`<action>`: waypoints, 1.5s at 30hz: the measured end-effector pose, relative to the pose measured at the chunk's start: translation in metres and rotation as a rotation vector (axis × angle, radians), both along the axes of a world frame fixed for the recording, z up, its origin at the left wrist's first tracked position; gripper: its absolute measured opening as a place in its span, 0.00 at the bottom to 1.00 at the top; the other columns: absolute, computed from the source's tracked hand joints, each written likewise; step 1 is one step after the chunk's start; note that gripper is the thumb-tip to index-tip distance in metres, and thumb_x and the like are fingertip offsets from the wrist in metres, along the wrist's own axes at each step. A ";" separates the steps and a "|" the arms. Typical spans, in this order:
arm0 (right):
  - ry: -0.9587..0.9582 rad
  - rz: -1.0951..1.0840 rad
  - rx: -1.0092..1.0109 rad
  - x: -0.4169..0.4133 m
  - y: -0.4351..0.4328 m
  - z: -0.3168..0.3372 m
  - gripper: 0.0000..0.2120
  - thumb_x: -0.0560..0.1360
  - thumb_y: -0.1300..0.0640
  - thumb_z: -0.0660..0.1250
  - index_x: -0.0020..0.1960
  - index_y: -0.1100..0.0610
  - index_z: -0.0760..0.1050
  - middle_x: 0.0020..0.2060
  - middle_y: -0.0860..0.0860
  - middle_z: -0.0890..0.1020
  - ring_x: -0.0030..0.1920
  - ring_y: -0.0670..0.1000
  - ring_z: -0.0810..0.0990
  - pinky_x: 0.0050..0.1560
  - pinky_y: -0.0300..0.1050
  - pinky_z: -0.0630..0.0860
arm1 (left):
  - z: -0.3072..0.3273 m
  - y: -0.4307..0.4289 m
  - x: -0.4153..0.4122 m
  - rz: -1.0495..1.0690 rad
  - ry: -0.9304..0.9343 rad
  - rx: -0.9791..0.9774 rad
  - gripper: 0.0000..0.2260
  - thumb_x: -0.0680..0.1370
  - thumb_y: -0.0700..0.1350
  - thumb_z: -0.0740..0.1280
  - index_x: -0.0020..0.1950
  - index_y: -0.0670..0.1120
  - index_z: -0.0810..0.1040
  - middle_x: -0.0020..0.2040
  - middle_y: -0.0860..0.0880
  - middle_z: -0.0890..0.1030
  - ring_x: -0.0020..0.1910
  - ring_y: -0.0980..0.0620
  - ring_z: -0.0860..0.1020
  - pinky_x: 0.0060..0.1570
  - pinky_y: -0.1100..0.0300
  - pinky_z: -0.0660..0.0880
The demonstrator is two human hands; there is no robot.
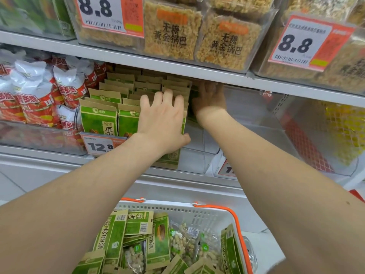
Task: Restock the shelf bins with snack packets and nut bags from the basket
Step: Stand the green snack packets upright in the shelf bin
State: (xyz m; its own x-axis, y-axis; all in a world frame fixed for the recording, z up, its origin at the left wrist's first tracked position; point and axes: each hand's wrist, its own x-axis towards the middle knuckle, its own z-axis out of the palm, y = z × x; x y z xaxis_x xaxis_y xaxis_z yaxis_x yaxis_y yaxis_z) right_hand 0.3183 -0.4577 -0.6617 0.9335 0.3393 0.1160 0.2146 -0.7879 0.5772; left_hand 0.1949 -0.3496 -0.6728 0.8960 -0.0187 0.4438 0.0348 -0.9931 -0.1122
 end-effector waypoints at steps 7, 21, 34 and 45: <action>0.067 -0.127 -0.171 0.020 -0.003 -0.014 0.34 0.85 0.38 0.46 0.85 0.48 0.40 0.83 0.60 0.39 0.82 0.67 0.40 0.79 0.70 0.39 | -0.001 0.002 0.000 -0.030 0.007 -0.025 0.39 0.68 0.68 0.71 0.71 0.46 0.69 0.69 0.42 0.72 0.66 0.39 0.71 0.64 0.41 0.66; 0.026 -0.159 -0.379 0.015 0.001 -0.020 0.40 0.83 0.38 0.54 0.84 0.48 0.33 0.82 0.61 0.38 0.82 0.66 0.36 0.78 0.71 0.39 | 0.000 0.004 -0.001 -0.054 0.033 -0.037 0.39 0.70 0.69 0.71 0.72 0.46 0.68 0.70 0.42 0.71 0.68 0.39 0.70 0.65 0.40 0.65; 0.117 -0.064 -0.251 0.010 0.004 -0.020 0.38 0.85 0.43 0.55 0.85 0.52 0.37 0.84 0.58 0.39 0.83 0.64 0.43 0.80 0.68 0.44 | 0.000 0.005 -0.002 -0.059 0.044 -0.047 0.41 0.71 0.70 0.71 0.74 0.46 0.67 0.71 0.42 0.70 0.69 0.39 0.69 0.66 0.39 0.65; 0.131 0.249 0.012 -0.097 -0.031 0.017 0.18 0.83 0.51 0.62 0.69 0.56 0.75 0.66 0.59 0.78 0.67 0.62 0.74 0.73 0.61 0.65 | 0.015 0.003 -0.030 -0.218 0.070 -0.118 0.42 0.70 0.64 0.76 0.76 0.46 0.64 0.69 0.44 0.70 0.70 0.40 0.68 0.69 0.43 0.66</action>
State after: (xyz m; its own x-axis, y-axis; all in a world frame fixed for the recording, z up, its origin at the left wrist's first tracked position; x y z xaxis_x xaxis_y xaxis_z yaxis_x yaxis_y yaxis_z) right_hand 0.2212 -0.4885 -0.6447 0.8289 0.5594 0.0055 0.4745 -0.7081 0.5229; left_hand 0.1653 -0.3465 -0.6578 0.9049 -0.1667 0.3917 -0.1855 -0.9826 0.0103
